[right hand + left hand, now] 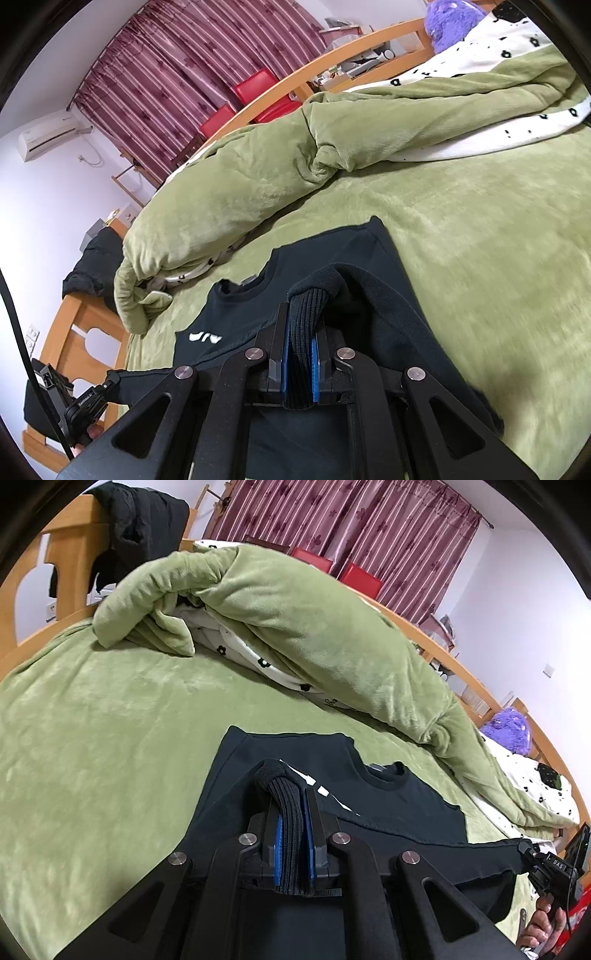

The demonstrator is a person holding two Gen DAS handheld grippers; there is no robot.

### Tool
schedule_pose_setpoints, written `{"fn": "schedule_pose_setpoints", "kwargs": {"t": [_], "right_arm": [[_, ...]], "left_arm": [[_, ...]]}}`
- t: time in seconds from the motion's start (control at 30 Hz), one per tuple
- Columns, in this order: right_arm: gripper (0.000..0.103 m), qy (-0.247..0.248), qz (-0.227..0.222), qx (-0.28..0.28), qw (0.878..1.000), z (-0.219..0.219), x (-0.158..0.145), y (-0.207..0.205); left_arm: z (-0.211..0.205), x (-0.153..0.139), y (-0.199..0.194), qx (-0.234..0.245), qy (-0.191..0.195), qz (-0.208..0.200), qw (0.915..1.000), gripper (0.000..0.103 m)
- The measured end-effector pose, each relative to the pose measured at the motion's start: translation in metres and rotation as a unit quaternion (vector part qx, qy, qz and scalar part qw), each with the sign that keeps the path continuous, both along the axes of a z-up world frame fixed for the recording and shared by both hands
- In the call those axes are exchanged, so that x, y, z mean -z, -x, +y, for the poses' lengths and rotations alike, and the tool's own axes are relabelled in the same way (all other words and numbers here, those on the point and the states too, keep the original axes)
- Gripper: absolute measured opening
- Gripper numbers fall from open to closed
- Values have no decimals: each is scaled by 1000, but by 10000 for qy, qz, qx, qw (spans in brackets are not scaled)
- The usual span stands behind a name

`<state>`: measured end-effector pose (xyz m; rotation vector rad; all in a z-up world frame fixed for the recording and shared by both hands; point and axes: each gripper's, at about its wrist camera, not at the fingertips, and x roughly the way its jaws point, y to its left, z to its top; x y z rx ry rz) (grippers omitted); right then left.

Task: Fold small clothes
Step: 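Lift the hem with both tools and fold it up toward the collar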

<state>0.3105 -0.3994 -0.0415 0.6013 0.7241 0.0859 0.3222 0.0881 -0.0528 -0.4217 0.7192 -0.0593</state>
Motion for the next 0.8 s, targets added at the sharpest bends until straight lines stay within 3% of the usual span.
{"fn": "schedule_pose_setpoints", "kwargs": {"t": [0.37, 0.4, 0.47, 0.5, 0.53, 0.57, 0.63, 0.8], "right_arm": [[9, 528, 332, 27, 9980, 8, 49, -64], [9, 547, 379, 23, 9978, 7, 52, -66], [13, 548, 503, -14, 9972, 4, 59, -69], [15, 536, 493, -21, 9973, 1, 62, -67], [22, 525, 480, -45, 9975, -1, 63, -65], [27, 586, 502, -80, 9970, -3, 63, -62], [39, 828, 502, 1, 9953, -5, 61, -52], [41, 748, 360, 66, 9965, -10, 46, -21]], "left_arm": [[-12, 41, -50, 96, -334, 298, 9990, 14], [-13, 43, -51, 96, -341, 337, 9988, 17], [-14, 45, -51, 21, -395, 408, 9984, 41], [-14, 46, -48, -41, -428, 394, 9983, 48], [-14, 45, -43, -112, -453, 336, 9983, 61], [-14, 44, -36, -139, -437, 263, 9986, 65], [-15, 43, -26, -81, -401, 229, 9989, 65], [-16, 43, 10, 11, -366, 304, 9989, 67]]}}
